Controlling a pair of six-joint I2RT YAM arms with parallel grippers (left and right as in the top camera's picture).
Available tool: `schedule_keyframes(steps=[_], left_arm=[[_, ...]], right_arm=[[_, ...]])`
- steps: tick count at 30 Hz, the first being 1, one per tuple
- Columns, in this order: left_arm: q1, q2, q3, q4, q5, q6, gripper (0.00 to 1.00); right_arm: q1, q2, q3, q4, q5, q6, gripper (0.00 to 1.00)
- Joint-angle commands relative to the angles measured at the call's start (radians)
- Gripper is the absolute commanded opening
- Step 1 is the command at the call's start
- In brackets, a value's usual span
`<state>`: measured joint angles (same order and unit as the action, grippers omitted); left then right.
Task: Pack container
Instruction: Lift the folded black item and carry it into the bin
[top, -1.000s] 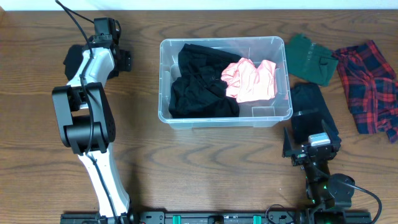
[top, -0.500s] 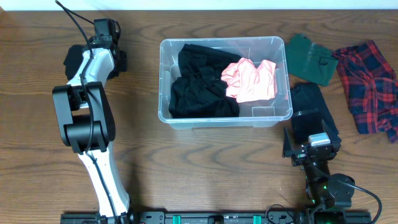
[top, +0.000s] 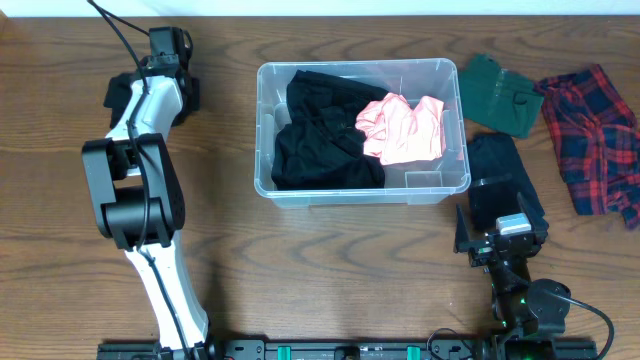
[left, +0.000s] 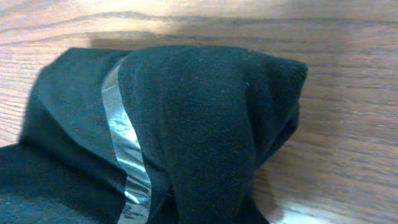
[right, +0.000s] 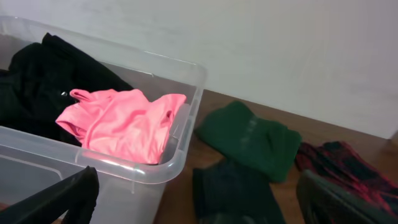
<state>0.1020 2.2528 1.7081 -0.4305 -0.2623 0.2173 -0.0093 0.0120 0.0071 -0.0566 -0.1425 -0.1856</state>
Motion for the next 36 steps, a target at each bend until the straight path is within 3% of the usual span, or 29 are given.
schedule_keyframes(steps=[1, 5, 9, 18, 22, 28, 32, 36], left_arm=[[-0.008, -0.121, -0.004, -0.01, 0.006, -0.001, 0.06], [-0.036, -0.238, -0.004, -0.056, 0.007, -0.025, 0.06], [-0.105, -0.374, -0.004, -0.147, 0.007, -0.125, 0.06], [-0.433, -0.607, -0.004, -0.337, 0.019, -0.332, 0.06], [-0.564, -0.62, -0.004, -0.399, 0.04, -0.399, 0.06], [-0.692, -0.609, -0.004, -0.436, 0.276, -0.467, 0.06], [-0.748, -0.601, -0.004, -0.425, 0.283, -0.568, 0.06], [-0.813, -0.592, -0.004, -0.416, 0.309, -0.591, 0.06]], right_arm=[[-0.012, -0.005, -0.002, -0.004, -0.004, -0.006, 0.99], [-0.012, -0.005, -0.002, -0.004, -0.004, -0.006, 0.99], [-0.012, -0.005, -0.002, -0.004, -0.004, -0.006, 0.99], [-0.012, -0.005, -0.002, -0.004, -0.004, -0.006, 0.99], [-0.012, -0.005, -0.002, -0.004, -0.004, -0.006, 0.99], [-0.012, -0.005, -0.002, -0.004, -0.004, -0.006, 0.99], [-0.012, -0.005, -0.002, -0.004, -0.004, -0.006, 0.99], [-0.012, -0.005, -0.002, -0.004, -0.004, -0.006, 0.99]])
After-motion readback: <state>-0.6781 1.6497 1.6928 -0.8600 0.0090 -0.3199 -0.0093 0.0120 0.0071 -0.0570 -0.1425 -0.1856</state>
